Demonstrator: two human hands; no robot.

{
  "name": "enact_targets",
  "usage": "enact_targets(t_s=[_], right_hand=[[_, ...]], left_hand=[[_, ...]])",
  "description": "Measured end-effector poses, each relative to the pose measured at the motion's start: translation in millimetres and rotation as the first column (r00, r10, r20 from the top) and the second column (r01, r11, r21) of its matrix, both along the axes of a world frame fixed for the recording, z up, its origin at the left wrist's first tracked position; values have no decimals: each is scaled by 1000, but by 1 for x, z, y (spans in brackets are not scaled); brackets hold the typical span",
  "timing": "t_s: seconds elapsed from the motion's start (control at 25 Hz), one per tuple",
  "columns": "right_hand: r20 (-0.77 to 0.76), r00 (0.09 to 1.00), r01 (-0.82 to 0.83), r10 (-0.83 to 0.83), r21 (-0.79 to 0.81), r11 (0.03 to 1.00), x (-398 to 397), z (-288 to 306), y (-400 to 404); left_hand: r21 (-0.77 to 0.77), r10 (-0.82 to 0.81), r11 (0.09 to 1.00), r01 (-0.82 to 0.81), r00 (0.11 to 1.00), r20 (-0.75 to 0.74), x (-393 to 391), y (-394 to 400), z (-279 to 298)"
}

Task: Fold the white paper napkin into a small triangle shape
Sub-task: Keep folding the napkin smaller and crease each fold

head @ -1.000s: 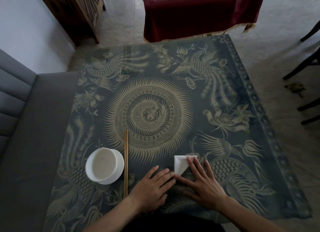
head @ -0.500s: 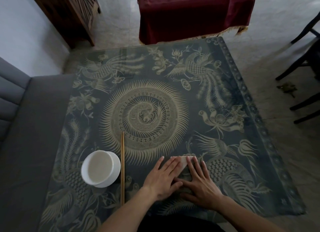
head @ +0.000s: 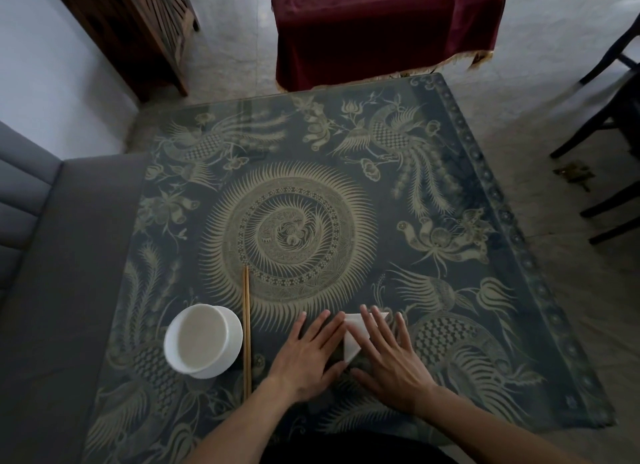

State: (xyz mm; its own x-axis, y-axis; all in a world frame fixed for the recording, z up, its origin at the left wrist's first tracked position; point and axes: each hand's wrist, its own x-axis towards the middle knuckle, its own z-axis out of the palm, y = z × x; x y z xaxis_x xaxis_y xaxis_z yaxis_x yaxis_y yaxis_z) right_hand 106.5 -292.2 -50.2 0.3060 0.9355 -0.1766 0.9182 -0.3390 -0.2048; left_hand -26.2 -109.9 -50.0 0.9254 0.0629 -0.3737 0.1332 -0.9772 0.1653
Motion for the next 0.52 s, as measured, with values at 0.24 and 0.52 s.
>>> enact_targets(t_s=[0.24,0.52], right_hand=[[17,1000,-11,12,-68,998,9,-5,-8],[43,994,102,-97,-123,987,35,-3,-42]], left_hand=[[18,-1,1000,1,1000,19,1,2,3],[34,-15,999,15,1000,13,0,2,2]])
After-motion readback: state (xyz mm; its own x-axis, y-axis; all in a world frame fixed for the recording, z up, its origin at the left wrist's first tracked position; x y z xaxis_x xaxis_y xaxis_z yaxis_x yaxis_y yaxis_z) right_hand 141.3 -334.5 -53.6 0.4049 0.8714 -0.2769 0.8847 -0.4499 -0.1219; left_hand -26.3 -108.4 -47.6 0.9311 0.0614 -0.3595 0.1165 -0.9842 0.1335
